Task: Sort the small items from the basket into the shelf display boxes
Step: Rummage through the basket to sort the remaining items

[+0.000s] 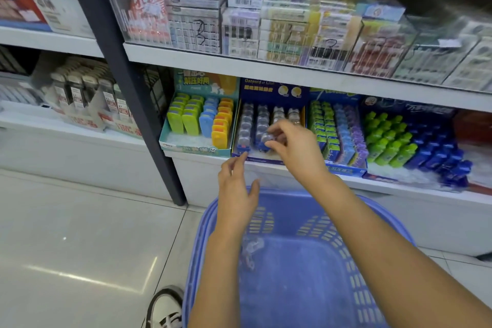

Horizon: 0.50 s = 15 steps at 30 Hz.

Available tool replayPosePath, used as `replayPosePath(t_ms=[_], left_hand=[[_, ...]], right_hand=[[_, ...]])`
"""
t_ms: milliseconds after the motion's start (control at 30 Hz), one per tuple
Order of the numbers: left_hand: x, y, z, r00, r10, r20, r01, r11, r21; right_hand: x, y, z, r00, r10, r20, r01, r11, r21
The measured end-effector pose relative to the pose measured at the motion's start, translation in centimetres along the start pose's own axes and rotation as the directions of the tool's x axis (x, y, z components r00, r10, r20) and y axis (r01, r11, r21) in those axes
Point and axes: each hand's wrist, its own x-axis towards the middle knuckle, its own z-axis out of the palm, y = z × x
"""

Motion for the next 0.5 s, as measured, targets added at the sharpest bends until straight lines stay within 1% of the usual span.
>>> replayPosePath(t_ms=[67, 167, 300, 367, 433, 500], left_hand=[[0.3, -0.4, -0.1, 1.0, 0.019, -0.017, -0.019, 1.0, 0.004], [0.4, -0.8, -0.1, 1.0, 0.021, -0.014, -0.021, 1.0, -0.015], [0.3, -0.9, 0.1, 1.0, 0.009, 0.017, -0.008, 0.999, -0.049], [0.1, -0.6, 0.0, 1.0, 0.002, 0.02, 0.0, 0.996, -0.087], [-0.7, -0.2, 0.2, 1.0, -0.008, -0.027, 0.004, 0.991, -0.132], [-2.0, 0.3, 0.8, 0.992, -0.059, -0.114, 0.037, 0.981, -0.189]], right_hand=[[0.8, -0.1, 0.4, 0.997, -0.022, 0.072, 0.026, 0.998, -0.054], [1.3, -0.3, 0.9, 0.993, -0.057, 0.107, 0.068, 0.993, -0.099], [1.4, -0.7, 1.4, 0.994, -0.013, 0.109, 0.029, 0.989, -0.143], [2.0, -1.0, 1.0, 0.989, 0.006, 0.145, 0.021, 0.983, -0.181], [2.3, -1.4, 0.5, 0.984, 0.0, 0.178, 0.041, 0.973, -0.226], [1.3, -1.7, 0.2, 0.988, -0.037, 0.148, 0.07, 0.973, -0.22]])
